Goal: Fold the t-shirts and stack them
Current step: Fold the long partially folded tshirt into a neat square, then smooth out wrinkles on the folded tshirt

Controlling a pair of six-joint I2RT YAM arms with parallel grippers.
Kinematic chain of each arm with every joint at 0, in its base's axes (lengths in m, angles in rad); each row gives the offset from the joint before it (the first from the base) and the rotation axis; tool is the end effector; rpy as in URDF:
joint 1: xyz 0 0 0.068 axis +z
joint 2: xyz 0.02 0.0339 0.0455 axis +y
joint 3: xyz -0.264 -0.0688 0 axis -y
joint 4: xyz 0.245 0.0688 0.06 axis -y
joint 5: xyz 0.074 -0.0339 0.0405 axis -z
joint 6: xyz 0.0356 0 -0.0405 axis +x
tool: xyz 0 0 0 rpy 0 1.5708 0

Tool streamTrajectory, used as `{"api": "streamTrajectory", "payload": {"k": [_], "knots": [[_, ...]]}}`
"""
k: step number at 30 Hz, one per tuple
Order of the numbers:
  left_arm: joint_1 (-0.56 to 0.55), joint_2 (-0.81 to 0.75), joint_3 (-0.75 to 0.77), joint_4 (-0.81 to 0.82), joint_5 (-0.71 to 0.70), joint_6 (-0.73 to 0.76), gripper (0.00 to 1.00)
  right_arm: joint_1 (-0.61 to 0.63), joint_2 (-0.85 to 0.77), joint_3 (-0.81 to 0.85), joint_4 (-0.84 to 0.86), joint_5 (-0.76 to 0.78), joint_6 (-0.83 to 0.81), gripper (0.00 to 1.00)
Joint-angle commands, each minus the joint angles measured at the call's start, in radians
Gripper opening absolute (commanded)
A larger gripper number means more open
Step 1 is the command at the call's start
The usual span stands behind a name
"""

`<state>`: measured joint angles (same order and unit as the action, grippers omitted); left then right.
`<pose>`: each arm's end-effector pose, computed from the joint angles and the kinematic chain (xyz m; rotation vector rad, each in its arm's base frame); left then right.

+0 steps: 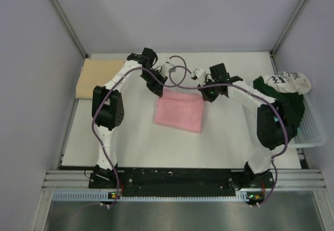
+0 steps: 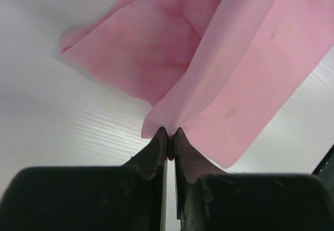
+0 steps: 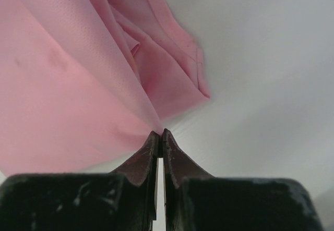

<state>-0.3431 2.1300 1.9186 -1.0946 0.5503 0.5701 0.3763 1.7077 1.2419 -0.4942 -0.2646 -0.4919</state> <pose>0.4076 -0.1654 0.2438 1.2960 2.4055 -0.7247 0.3351 0.1424 0.2298 -1.1483 2.2271 0.2870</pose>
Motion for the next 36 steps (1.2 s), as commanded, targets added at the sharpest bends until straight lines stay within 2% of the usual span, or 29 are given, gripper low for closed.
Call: {"api": "streamTrajectory", "payload": {"k": [1, 5, 8, 10, 11, 13, 16, 19, 22, 25, 27, 30, 32, 36], "knots": [[0.013, 0.068, 0.091, 0.116, -0.105, -0.100, 0.11, -0.023, 0.085, 0.079, 0.141, 0.065, 0.088, 0.00], [0.012, 0.116, 0.097, 0.313, -0.280, -0.231, 0.29, -0.025, 0.222, 0.181, 0.186, 0.204, 0.199, 0.07], [0.012, 0.152, 0.152, 0.416, -0.352, -0.274, 0.37, -0.045, 0.323, 0.270, 0.180, 0.330, 0.312, 0.13], [0.013, 0.186, 0.222, 0.426, -0.392, -0.297, 0.40, -0.062, 0.358, 0.318, 0.168, 0.321, 0.381, 0.14], [0.013, 0.198, 0.264, 0.417, -0.397, -0.303, 0.41, -0.068, 0.366, 0.336, 0.166, 0.312, 0.409, 0.17], [0.013, 0.202, 0.302, 0.394, -0.389, -0.297, 0.42, -0.071, 0.356, 0.358, 0.164, 0.298, 0.426, 0.30], [0.013, 0.150, 0.257, 0.386, -0.383, -0.289, 0.42, -0.071, 0.302, 0.367, 0.140, 0.291, 0.440, 0.38], [0.012, 0.049, 0.131, 0.391, -0.317, -0.299, 0.41, -0.071, 0.204, 0.303, 0.137, 0.204, 0.466, 0.43], [-0.003, -0.091, -0.060, 0.452, -0.172, -0.315, 0.36, -0.068, 0.101, 0.193, 0.160, 0.122, 0.556, 0.41], [-0.054, -0.159, -0.203, 0.495, -0.110, -0.303, 0.26, -0.056, 0.046, 0.087, 0.198, 0.001, 0.624, 0.25], [-0.082, -0.154, -0.233, 0.495, -0.067, -0.297, 0.25, -0.051, 0.044, 0.042, 0.216, -0.086, 0.665, 0.18], [-0.085, -0.081, -0.210, 0.501, -0.044, -0.355, 0.25, -0.051, 0.059, -0.034, 0.291, -0.113, 0.734, 0.14], [-0.074, -0.006, -0.155, 0.483, -0.097, -0.398, 0.26, -0.050, 0.087, -0.059, 0.310, -0.102, 0.765, 0.14], [-0.033, 0.169, 0.055, 0.380, -0.185, -0.475, 0.25, -0.050, 0.118, -0.126, 0.362, -0.110, 0.815, 0.11]]}}
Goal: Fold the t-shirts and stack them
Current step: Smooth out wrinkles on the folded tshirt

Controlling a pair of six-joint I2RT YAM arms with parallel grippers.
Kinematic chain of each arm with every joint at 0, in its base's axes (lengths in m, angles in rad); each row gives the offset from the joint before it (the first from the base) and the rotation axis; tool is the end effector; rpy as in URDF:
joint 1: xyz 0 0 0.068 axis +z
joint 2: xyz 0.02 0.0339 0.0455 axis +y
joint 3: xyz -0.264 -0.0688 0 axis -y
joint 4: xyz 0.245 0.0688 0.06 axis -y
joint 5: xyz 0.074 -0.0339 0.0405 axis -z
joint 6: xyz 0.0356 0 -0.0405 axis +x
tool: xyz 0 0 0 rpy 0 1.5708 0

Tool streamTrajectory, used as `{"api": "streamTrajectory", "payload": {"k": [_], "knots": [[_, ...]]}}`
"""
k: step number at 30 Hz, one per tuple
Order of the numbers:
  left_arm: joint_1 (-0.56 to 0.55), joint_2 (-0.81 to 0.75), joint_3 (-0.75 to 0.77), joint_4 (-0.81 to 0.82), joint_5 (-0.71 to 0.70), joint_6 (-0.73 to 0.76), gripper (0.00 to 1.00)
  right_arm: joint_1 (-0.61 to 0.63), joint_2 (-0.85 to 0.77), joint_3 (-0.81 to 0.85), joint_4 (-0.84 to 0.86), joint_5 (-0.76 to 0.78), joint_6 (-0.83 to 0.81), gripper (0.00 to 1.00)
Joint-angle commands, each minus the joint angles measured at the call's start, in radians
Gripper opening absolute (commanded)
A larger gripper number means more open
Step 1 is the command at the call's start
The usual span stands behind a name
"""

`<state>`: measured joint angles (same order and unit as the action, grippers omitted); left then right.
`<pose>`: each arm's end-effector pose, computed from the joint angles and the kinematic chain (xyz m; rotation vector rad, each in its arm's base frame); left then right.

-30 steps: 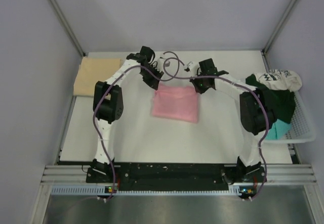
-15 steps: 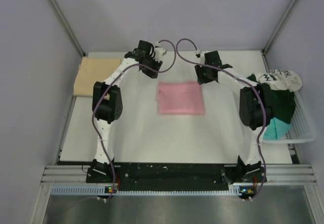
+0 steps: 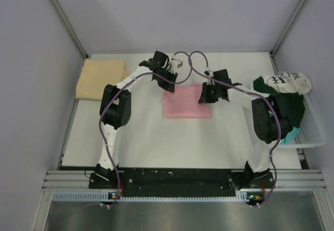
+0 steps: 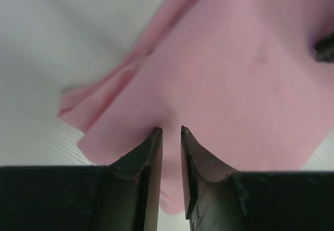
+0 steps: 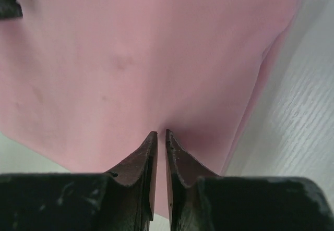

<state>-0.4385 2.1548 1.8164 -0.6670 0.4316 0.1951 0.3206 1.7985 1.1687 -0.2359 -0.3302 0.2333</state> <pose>0.4224 -0.2145 0.2192 0.9524 2.3818 -0.6473 0.3596 0.1316 0.1929 -0.2596 2.4663 0.6457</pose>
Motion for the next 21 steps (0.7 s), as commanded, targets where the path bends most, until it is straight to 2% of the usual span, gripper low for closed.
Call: {"api": "streamTrajectory", "payload": {"k": [1, 5, 11, 15, 19, 21], "knots": [[0.072, 0.181, 0.193, -0.058, -0.076, -0.109, 0.25, 0.006, 0.024, -0.076, 0.119, -0.046, 0.098, 0.10], [0.087, 0.252, 0.242, -0.054, -0.099, -0.134, 0.24, 0.006, 0.007, -0.130, 0.118, 0.000, 0.100, 0.10], [0.093, 0.220, 0.235, -0.060, -0.073, -0.137, 0.25, 0.035, -0.060, -0.135, 0.049, 0.045, 0.054, 0.10], [0.086, 0.076, 0.190, -0.060, -0.077, -0.093, 0.25, 0.096, -0.138, -0.119, 0.001, 0.080, 0.040, 0.11], [0.060, -0.123, 0.046, 0.027, -0.148, -0.036, 0.27, 0.104, -0.218, -0.153, 0.047, 0.028, 0.098, 0.13], [0.049, -0.208, -0.062, 0.078, -0.139, -0.022, 0.27, 0.106, -0.254, -0.176, 0.073, 0.010, 0.127, 0.13]]}}
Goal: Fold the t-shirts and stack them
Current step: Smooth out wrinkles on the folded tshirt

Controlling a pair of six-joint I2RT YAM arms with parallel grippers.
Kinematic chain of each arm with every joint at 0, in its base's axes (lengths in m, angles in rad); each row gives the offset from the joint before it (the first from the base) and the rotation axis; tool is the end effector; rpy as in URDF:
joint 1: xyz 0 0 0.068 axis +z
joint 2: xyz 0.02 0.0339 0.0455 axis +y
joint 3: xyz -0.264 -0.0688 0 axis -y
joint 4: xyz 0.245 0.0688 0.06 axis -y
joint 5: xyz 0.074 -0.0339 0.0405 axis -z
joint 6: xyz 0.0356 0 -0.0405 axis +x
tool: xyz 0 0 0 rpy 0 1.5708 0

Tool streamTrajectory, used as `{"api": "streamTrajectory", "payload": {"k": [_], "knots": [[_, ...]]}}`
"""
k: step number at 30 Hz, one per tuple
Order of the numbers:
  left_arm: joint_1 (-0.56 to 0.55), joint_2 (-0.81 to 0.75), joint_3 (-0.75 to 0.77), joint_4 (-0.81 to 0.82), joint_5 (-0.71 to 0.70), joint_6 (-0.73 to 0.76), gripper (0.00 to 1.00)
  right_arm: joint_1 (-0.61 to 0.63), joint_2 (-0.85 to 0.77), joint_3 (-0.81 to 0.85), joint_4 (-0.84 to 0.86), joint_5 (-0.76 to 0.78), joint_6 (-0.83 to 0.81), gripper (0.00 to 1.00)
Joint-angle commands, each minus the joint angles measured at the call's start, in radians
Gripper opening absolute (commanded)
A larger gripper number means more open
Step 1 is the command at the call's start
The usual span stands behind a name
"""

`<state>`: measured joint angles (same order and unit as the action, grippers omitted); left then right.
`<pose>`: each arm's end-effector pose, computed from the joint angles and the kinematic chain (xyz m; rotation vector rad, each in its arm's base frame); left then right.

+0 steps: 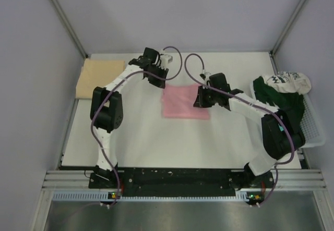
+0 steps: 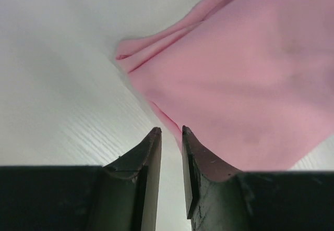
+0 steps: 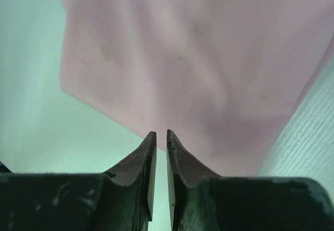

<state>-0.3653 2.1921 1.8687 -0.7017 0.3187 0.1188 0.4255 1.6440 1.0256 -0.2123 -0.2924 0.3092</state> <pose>0.4453 -0.1822 0.2150 0.7353 2.4915 -0.5032 0.3115 0.1524 0.2038 -0.2840 2.4543 0.6826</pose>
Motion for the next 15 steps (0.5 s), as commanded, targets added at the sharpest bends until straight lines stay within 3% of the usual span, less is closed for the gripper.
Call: {"api": "streamTrajectory", "payload": {"k": [1, 6, 15], "knots": [[-0.032, -0.279, -0.187, 0.149, -0.012, 0.059, 0.27, -0.001, -0.113, -0.038, 0.053, -0.031, 0.060, 0.13], [-0.093, -0.292, -0.413, 0.214, 0.031, 0.036, 0.23, -0.019, -0.089, -0.062, 0.050, -0.013, 0.079, 0.14], [-0.093, -0.203, -0.494, 0.179, 0.026, 0.002, 0.20, -0.047, 0.037, -0.171, 0.111, -0.010, 0.151, 0.15]]}}
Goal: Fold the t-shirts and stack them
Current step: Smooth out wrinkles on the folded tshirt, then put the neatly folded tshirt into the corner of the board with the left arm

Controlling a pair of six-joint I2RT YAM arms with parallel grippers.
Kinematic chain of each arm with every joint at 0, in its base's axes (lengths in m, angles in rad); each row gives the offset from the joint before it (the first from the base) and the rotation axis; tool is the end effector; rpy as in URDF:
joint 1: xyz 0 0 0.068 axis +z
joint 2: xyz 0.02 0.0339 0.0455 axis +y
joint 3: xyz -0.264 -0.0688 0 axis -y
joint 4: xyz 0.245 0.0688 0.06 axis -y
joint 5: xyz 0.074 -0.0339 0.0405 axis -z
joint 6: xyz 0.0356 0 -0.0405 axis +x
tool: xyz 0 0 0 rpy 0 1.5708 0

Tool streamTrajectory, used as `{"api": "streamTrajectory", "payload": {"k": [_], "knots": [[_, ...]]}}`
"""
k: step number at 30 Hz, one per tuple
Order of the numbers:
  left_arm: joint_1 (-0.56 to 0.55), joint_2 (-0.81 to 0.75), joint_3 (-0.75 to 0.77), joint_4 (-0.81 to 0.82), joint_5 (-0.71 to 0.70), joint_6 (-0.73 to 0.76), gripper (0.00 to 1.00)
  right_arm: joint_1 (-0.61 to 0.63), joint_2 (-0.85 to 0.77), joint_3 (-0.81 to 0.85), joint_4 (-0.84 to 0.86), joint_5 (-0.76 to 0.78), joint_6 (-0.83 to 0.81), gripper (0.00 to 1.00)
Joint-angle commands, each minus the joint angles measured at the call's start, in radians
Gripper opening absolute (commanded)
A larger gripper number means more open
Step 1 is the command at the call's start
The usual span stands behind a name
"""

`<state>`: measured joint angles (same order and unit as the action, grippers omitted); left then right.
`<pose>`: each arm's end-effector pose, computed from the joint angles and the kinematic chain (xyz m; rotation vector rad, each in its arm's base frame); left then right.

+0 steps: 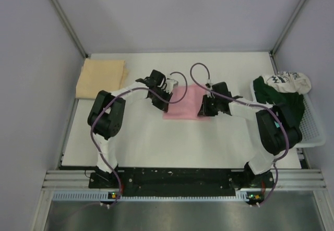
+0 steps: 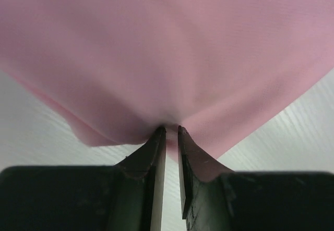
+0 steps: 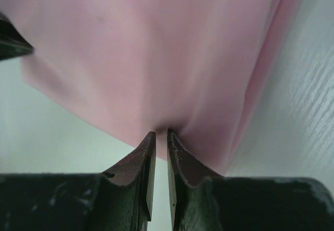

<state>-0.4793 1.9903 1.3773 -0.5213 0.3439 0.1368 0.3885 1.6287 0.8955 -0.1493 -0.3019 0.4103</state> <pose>0.3564 -0.1988 0.1653 0.9230 2.5559 -0.5673 0.2978 0.1333 0.1743 -0.1104 2.5323 0.7074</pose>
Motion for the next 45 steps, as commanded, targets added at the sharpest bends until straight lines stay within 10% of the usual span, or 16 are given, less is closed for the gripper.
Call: {"api": "streamTrajectory", "payload": {"k": [1, 12, 24, 32, 36, 39, 45], "knots": [[0.022, -0.007, -0.014, 0.000, -0.022, -0.017, 0.20, -0.008, 0.054, -0.059, 0.066, -0.005, 0.068, 0.15], [0.036, -0.143, 0.063, -0.081, 0.020, 0.096, 0.29, -0.003, -0.118, -0.040, -0.015, 0.013, 0.027, 0.35], [0.122, 0.057, 0.210, -0.037, 0.056, -0.192, 0.62, -0.131, -0.033, 0.066, -0.033, 0.024, 0.009, 0.49], [0.123, 0.205, 0.295, -0.085, 0.176, -0.259, 0.62, -0.132, -0.076, 0.034, -0.035, 0.027, -0.004, 0.51], [0.122, 0.261, 0.338, -0.120, 0.270, -0.279, 0.49, -0.131, -0.130, 0.019, -0.048, 0.035, -0.014, 0.52], [0.133, 0.252, 0.344, -0.128, 0.306, -0.261, 0.00, -0.132, -0.174, 0.013, -0.068, 0.044, -0.030, 0.55], [0.205, 0.171, 0.338, -0.135, 0.320, -0.192, 0.00, -0.132, -0.283, -0.004, -0.125, 0.069, -0.076, 0.83]]}}
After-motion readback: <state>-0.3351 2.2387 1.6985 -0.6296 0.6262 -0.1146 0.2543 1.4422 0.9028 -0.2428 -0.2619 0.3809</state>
